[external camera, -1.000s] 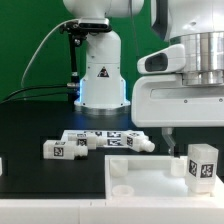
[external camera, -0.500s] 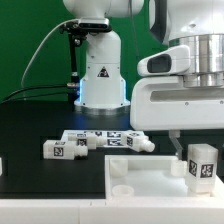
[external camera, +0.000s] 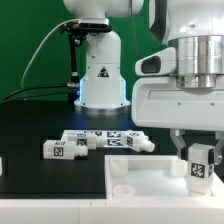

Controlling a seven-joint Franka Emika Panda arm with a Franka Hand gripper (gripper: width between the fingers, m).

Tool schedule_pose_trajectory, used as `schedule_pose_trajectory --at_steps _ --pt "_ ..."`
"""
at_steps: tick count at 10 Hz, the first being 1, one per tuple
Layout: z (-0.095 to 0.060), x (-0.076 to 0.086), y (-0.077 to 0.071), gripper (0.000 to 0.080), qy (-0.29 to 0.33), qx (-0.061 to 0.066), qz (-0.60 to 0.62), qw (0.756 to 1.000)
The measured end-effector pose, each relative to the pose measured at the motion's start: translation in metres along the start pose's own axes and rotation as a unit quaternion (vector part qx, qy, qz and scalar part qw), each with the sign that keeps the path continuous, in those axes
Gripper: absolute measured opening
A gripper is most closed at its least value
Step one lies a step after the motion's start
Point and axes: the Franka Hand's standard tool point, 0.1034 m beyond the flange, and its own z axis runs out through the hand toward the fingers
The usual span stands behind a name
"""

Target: Assemble square table

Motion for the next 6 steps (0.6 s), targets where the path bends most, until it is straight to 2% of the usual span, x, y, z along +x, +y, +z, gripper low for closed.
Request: schedule_pose_trajectory --at_steps 2,4,6 --pt "0.0004 0.0003 0.0051 0.0286 -0.001 0.001 0.176 0.984" --pt "0.0007 -0.0017 0.0071 0.0288 -0.019 0.002 0.34 0.94" --pt "0.001 -0.0024 0.0077 0.0288 -0.024 -0.001 0.382 0.924"
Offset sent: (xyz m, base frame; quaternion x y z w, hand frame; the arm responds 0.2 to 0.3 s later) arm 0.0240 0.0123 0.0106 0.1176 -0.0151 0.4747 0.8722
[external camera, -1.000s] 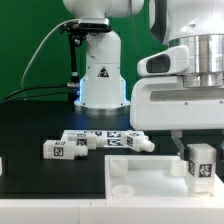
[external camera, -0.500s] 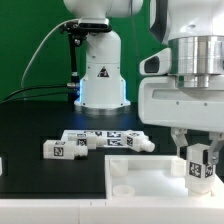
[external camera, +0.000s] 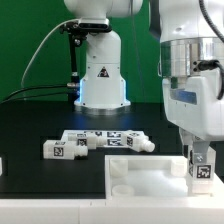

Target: Assemble square table

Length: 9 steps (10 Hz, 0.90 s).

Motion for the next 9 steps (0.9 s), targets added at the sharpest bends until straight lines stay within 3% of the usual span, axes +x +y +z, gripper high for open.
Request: schedule_pose_trajectory --at_steps 1,2,3,4,5,9 --pt "0.0005 -0.0002 0.0003 0.0288 0.0 0.0 -0.001 1.0" --pt "0.0004 -0.0001 0.0002 0.0468 0.001 -0.001 -0.029 1.0" --pt "-0.0027 -0.0023 0.0006 0.0588 -0.004 -0.021 -0.127 0.992" --pt "-0.0066 -0.0039 -0.0052 0.0588 -0.01 -0.02 -0.225 0.974" --pt "-0.0063 -0.0049 -0.0043 0.0637 -0.015 -0.02 -0.307 0.951" --pt "-0.0034 -0.0059 -0.0009 0.0649 -0.013 -0.023 -0.442 0.897"
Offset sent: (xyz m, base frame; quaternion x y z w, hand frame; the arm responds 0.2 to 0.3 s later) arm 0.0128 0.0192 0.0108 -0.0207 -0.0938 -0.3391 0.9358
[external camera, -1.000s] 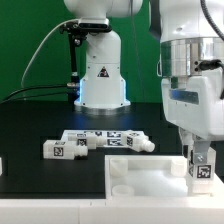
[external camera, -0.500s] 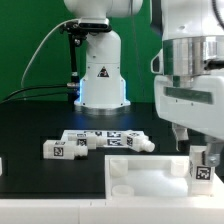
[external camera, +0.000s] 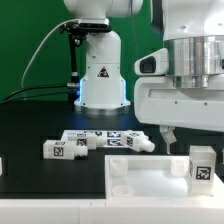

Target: Assemble square table

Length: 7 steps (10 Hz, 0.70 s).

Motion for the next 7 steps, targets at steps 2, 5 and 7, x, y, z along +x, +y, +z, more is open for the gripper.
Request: schedule_pose_trajectory --at_steps 2,5,7 --pt "-0.0019 -0.0076 -0.0134 0.0649 0.013 -0.019 -0.221 0.975" --pt "-0.0014 -0.0054 -0.0108 0.0441 0.014 -0.019 -0.194 0.981" --pt "-0.0019 -0.0037 -0.0092 0.0285 0.016 -0.021 -0.107 0.994"
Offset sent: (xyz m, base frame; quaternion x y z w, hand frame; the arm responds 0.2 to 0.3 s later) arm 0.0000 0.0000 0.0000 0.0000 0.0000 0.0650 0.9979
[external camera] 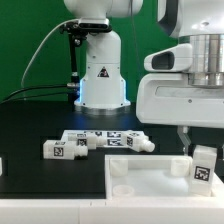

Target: Assemble square table

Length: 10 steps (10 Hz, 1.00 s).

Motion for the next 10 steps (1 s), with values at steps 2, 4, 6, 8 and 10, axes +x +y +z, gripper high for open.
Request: schedule_pose_trajectory --at_steps 2,4,6,8,10 --pt "-0.0016 -0.0004 -0.0004 0.0285 0.002 -0.01 0.12 0.993" --pt "0.0012 -0.0006 0.0007 0.0285 0.003 -0.012 0.238 0.971" --pt "0.002 -0.0005 -0.0002 0.0285 -0.011 0.004 0.413 0.911" --pt "0.0017 0.0 -0.0012 0.0285 -0.026 0.015 0.524 0.851" --pt "0.0019 -0.0001 -0.0012 0.0285 -0.026 0.015 0.512 0.858"
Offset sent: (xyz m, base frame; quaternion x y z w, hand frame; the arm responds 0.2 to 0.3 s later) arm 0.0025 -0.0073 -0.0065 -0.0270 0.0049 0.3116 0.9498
